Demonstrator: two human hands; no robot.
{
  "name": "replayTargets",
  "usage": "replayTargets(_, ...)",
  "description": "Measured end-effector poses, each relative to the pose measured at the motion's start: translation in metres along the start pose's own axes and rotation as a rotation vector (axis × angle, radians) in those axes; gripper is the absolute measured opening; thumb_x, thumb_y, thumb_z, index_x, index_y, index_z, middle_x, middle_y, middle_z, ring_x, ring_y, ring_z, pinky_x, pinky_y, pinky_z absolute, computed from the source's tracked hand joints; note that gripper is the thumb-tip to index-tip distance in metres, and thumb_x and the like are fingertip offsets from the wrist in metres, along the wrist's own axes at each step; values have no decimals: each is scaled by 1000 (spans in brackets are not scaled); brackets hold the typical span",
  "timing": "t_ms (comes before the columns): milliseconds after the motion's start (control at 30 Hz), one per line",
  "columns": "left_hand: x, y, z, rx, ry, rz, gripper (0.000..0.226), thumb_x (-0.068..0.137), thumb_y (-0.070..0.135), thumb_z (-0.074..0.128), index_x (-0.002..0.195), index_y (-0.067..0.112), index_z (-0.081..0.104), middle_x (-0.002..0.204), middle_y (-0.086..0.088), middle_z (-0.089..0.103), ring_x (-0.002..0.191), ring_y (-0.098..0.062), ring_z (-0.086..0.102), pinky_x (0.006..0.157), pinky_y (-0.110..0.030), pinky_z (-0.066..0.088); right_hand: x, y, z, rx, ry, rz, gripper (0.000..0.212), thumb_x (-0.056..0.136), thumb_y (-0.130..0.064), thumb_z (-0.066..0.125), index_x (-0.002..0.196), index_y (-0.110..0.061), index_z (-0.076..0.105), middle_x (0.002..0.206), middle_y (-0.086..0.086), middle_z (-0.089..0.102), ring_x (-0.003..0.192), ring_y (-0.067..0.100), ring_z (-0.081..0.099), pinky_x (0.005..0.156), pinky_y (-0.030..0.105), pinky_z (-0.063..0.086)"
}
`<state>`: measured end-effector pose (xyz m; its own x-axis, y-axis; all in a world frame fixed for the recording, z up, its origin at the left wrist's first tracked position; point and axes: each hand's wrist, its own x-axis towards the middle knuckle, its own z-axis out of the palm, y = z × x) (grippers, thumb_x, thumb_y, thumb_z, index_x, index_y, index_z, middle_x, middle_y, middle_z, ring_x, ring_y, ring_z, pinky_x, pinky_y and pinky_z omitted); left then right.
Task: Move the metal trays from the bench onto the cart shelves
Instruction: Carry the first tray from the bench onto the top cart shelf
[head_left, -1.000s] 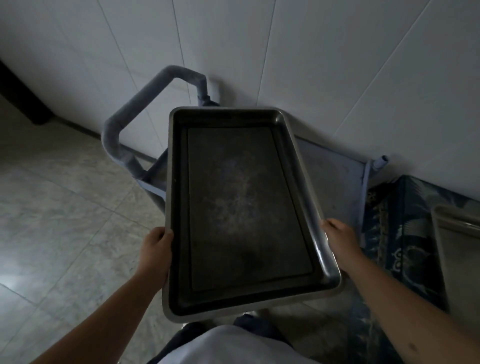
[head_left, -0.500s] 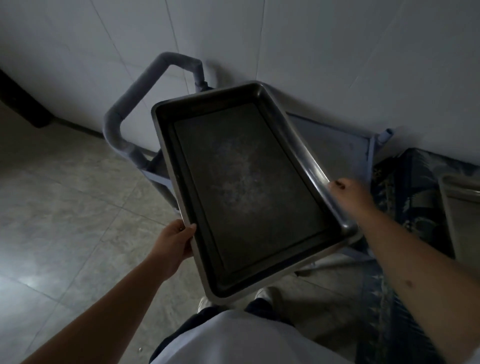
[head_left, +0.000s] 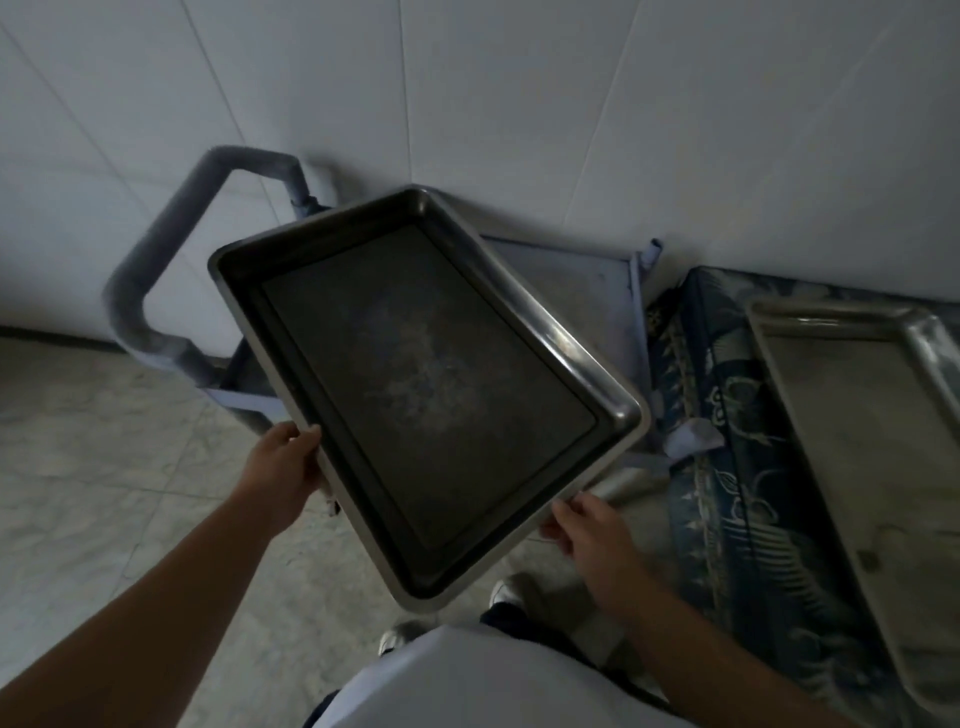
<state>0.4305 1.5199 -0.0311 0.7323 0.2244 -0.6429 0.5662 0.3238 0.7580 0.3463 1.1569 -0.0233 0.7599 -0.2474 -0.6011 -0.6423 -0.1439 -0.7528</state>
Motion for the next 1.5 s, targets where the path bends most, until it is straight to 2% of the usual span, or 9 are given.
replayTargets(100,-5,-1,0,-14,-35,-21,19,101,14,55,117,6,62,117,-22,68,91,-29,76,71,-41,62,10,0,-3,18,10,14,15,96,-20,61,86,-11,67,87,14,71,83,27,69,72,38,56)
replayTargets(200,-17,-1,15,-8,-69,-37,22,103,12,52,120,0,58,113,-22,67,97,-33,70,80,-44,58,20,-4,-13,107,50,61,17,95,-24,61,83,-17,71,79,6,74,69,16,72,54,25,53)
replayTargets(400,-46,6,67,-14,-104,-9,9,102,8,54,101,2,60,85,-16,74,73,-24,76,57,-28,62,67,-43,-47,184,128,124,17,95,-28,60,100,-14,69,88,9,71,79,24,68,64,36,51)
replayTargets(700,-38,-5,102,-33,-91,-55,16,98,7,59,112,2,63,113,-19,71,103,-30,71,71,-32,62,131,-81,-72,202,155,208,12,95,-23,61,99,-14,67,104,13,68,91,28,62,94,47,53)
replayTargets(933,-30,-9,148,-21,5,-70,17,98,4,59,113,-4,60,114,-24,67,105,-32,68,84,-38,58,183,-108,-82,183,187,123,13,96,-19,60,91,-9,65,97,16,64,85,29,59,79,42,53)
replayTargets(1067,-29,-10,177,69,72,-73,13,97,5,62,106,-4,60,101,-20,68,82,-18,73,55,-19,58,211,-122,-99,121,174,114,17,94,-18,60,96,-3,67,103,21,67,95,35,63,94,50,52)
replayTargets(1167,-25,-14,196,158,90,-77,18,97,6,63,108,-8,62,95,-18,69,73,-13,72,50,-15,54,231,-131,-111,50,181,83,16,94,-17,59,88,-5,67,94,22,67,76,30,61,72,39,54)
replayTargets(1333,-18,-20,210,141,169,-155,17,95,12,68,93,-5,66,86,-18,74,80,-25,74,81,-40,62,243,-141,-113,-257,229,-81,17,96,-24,60,97,-9,69,93,17,67,86,37,65,82,49,57)
replayTargets(1500,-13,-14,212,271,123,-165,20,94,17,69,88,-1,65,74,-15,72,69,-26,73,75,-42,61,252,-156,-128,-291,149,-104,19,93,-26,66,94,-7,69,91,17,69,88,36,66,81,46,57)
